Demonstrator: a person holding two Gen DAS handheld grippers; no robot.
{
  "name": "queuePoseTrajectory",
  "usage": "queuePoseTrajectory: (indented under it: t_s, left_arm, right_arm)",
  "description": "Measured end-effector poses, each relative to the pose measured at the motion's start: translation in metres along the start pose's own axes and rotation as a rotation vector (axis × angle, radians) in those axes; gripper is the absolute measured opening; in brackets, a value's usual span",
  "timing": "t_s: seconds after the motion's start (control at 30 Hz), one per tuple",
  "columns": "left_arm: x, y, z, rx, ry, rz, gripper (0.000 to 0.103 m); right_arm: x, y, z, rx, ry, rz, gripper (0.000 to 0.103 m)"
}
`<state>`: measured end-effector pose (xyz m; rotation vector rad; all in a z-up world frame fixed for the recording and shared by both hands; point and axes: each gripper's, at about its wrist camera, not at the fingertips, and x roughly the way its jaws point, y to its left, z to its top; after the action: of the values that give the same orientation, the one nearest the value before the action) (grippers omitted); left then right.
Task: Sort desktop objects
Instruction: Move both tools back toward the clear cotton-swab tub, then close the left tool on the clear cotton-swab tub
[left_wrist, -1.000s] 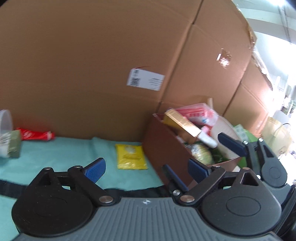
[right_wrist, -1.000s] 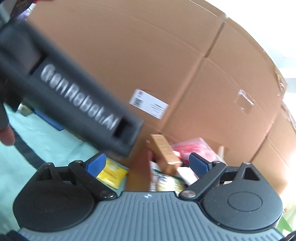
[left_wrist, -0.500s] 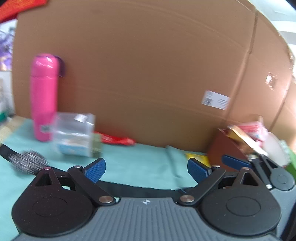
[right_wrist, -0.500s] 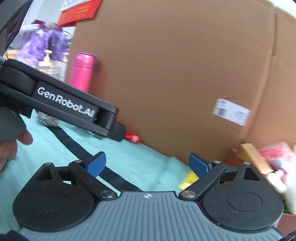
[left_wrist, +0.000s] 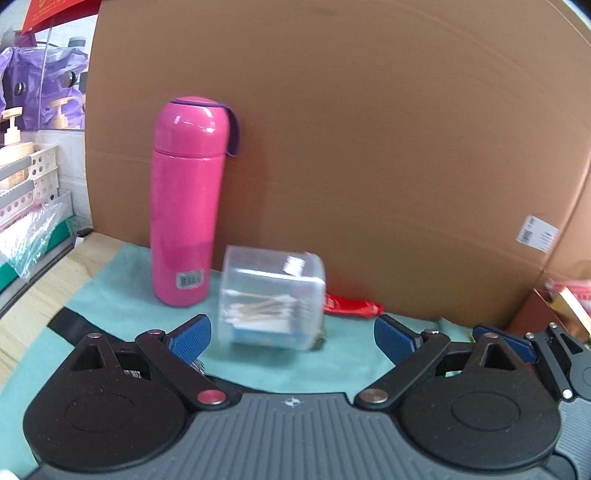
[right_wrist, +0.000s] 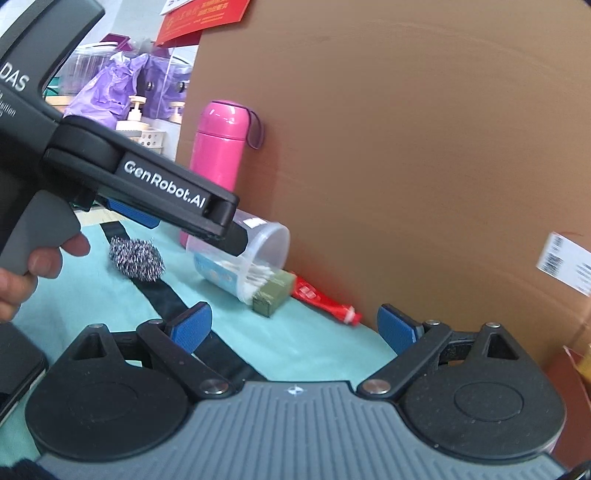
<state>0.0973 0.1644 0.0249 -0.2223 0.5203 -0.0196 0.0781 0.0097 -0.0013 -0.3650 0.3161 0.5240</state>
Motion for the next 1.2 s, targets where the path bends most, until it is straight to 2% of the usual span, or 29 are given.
queuePoseTrajectory:
  t_s: [0.07, 0.2, 0.37, 0.47, 0.57, 0.6, 0.7, 0.73, 0.8, 0.87, 1.03, 1.2]
  left_arm:
    - [0.006, 0.007, 0.005, 0.006, 0.006, -0.011, 0.098]
    - [0.024, 0.015, 0.013, 0.024, 0.023, -0.018, 0.098]
    - [0.048, 0.029, 0.019, 0.014, 0.073, -0.036, 0.096]
    - [0.061, 0.034, 0.021, -0.011, 0.109, -0.058, 0.095]
    - [0.069, 0.038, 0.022, -0.033, 0.139, -0.086, 0.082]
    - [0.072, 0.039, 0.022, -0.039, 0.151, -0.093, 0.073]
    - [0.071, 0.037, 0.018, -0.018, 0.165, -0.066, 0.062]
    - [0.068, 0.035, 0.016, -0.008, 0.166, -0.064, 0.055]
    - [0.061, 0.032, 0.015, -0.013, 0.163, -0.072, 0.047]
    - [0.054, 0.027, 0.014, -0.021, 0.157, -0.075, 0.047]
    - [0.019, 0.004, 0.01, 0.004, 0.136, -0.095, 0.047]
    - [-0.026, -0.025, -0.011, 0.052, 0.164, -0.179, 0.048]
  right_arm:
    - [0.017, 0.001, 0.007, -0.009, -0.006, 0.007, 0.094]
    - [0.021, 0.027, 0.013, -0.02, -0.013, 0.034, 0.094]
    - [0.068, 0.05, 0.03, -0.042, -0.007, 0.064, 0.093]
    - [0.084, 0.053, 0.031, -0.041, 0.005, 0.106, 0.089]
    - [0.102, 0.058, 0.033, -0.048, 0.026, 0.138, 0.08]
    - [0.108, 0.06, 0.033, -0.052, 0.035, 0.148, 0.076]
    - [0.115, 0.061, 0.032, -0.06, 0.052, 0.133, 0.062]
    - [0.114, 0.058, 0.03, -0.049, 0.05, 0.126, 0.056]
    - [0.11, 0.048, 0.03, -0.002, 0.045, 0.12, 0.053]
    - [0.101, 0.039, 0.03, 0.027, 0.025, 0.119, 0.053]
    - [0.067, 0.033, 0.027, -0.009, -0.006, 0.099, 0.053]
    - [0.003, 0.014, 0.014, 0.025, -0.021, 0.094, 0.053]
